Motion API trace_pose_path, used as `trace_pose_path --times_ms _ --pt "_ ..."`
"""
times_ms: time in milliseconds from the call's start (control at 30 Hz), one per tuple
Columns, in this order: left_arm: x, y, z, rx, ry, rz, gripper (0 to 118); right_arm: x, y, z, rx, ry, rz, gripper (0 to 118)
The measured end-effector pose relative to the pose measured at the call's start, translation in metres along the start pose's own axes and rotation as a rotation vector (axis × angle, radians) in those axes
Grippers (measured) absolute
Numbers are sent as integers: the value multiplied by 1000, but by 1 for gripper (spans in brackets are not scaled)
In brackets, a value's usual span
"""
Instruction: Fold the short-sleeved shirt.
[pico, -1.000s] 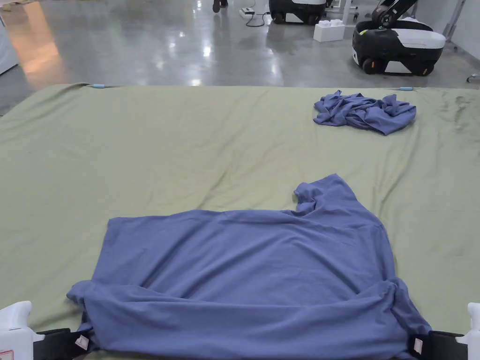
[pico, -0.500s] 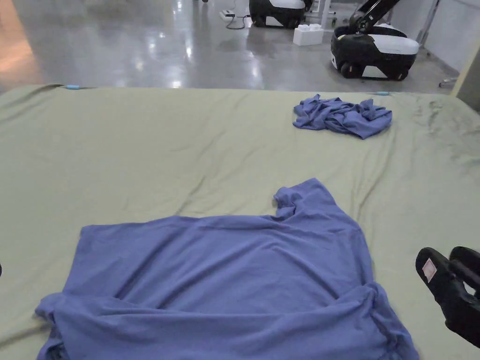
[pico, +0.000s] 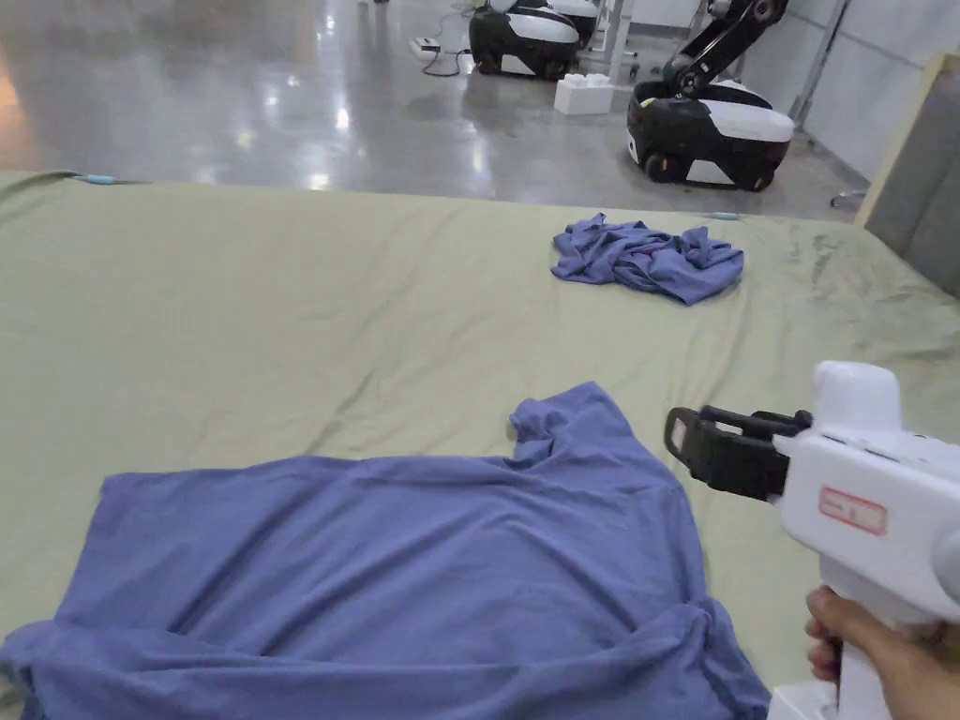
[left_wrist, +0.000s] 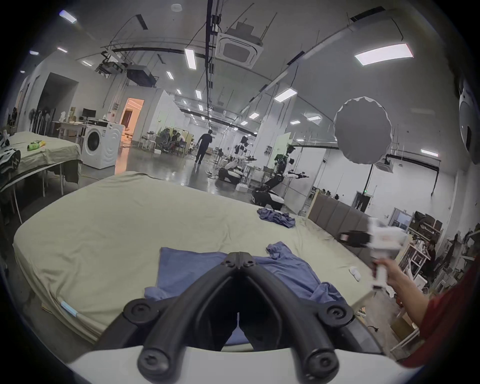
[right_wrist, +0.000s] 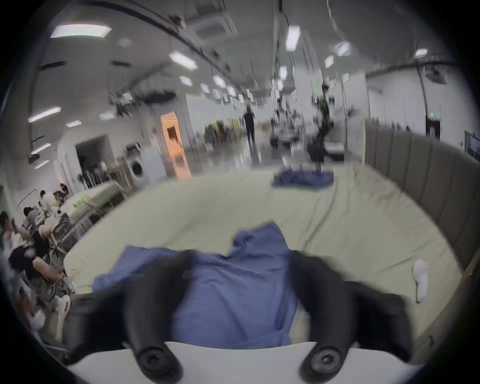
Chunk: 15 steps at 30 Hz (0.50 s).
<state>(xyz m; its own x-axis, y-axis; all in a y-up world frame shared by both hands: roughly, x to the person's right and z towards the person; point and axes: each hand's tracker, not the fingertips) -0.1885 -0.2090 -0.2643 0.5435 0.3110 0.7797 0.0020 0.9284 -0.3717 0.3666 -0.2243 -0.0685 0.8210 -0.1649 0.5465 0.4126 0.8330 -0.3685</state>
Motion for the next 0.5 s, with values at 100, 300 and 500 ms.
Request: trace_pose_path --times_ms 100,300,500 --pt "5 -1 -5 -42 4 -26 0 49 13 -127 -298 -109 -80 104" --pt "-1 -2 -15 -80 48 -14 0 78 -14 -238 -591 -149 -66 74" --pt "-56 9 -80 -216 12 42 78 62 -14 -220 -517 -187 -64 7"
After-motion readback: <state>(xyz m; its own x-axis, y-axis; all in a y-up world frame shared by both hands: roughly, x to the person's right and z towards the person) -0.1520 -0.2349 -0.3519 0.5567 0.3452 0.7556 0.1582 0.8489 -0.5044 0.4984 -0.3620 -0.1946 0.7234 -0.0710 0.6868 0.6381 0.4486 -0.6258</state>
